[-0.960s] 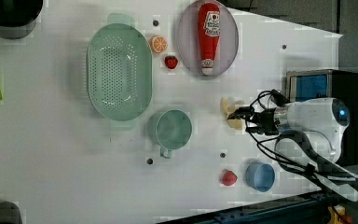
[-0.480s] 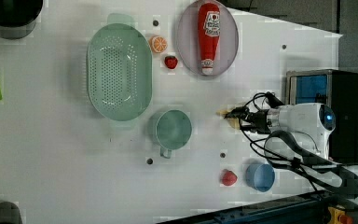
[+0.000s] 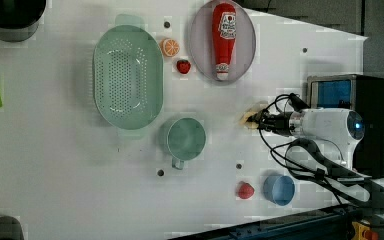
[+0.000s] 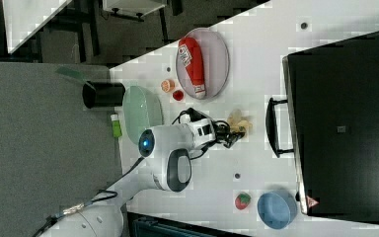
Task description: Pick Banana and place it in mug.
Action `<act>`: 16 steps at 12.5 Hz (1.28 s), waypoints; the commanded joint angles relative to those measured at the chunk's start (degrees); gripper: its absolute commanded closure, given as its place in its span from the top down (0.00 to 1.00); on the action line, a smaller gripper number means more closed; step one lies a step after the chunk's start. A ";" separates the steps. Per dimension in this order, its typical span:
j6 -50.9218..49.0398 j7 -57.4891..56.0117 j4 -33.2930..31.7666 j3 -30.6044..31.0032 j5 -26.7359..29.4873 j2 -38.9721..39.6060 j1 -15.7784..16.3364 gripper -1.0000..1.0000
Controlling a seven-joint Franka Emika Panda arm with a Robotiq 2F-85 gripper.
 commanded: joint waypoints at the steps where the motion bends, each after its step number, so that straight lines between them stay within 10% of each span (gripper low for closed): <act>1: -3.08 -1.09 -0.20 0.21 1.27 -7.17 0.42 0.37; 16: -54.77 7.13 12.93 6.24 2.35 -38.67 1.56 0.37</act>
